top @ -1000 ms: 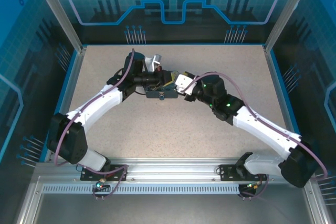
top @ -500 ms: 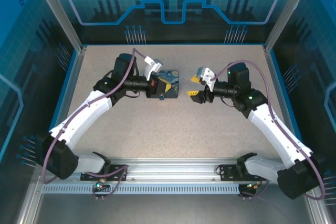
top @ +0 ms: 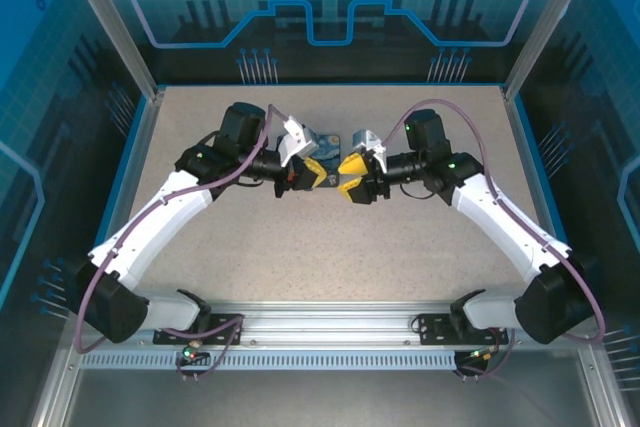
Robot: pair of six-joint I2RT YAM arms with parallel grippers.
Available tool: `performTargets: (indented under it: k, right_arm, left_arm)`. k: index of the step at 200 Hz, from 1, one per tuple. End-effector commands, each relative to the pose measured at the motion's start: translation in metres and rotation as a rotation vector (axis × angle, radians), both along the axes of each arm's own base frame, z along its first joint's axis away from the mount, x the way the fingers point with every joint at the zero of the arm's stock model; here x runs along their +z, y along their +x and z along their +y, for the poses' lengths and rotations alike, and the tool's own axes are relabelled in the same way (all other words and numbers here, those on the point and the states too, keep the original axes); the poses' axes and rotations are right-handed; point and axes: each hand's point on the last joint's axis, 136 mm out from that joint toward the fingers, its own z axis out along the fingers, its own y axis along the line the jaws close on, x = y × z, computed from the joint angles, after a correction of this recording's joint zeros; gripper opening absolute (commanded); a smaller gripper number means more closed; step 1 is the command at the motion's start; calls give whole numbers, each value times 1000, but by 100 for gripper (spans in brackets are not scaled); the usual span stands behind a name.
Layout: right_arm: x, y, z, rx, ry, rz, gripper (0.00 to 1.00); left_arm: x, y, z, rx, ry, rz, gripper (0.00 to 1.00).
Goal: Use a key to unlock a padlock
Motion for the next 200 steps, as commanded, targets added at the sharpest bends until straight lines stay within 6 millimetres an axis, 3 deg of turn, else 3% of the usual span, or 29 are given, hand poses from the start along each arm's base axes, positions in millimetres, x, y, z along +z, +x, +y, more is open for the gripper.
performTargets:
  k: [1,51,200]
  right_arm:
    - [13,-8,8,47,30,22,52]
    - [11,-7,13,61,27,32,46]
    - [5,-3,17,65,6,73,5]
  left_arm:
    - [4,-1,-1,-31,26,-52,0]
    - [5,-2,-2,-37,21,-50,0]
    - [4,0,-1,-25,29,-58,0]
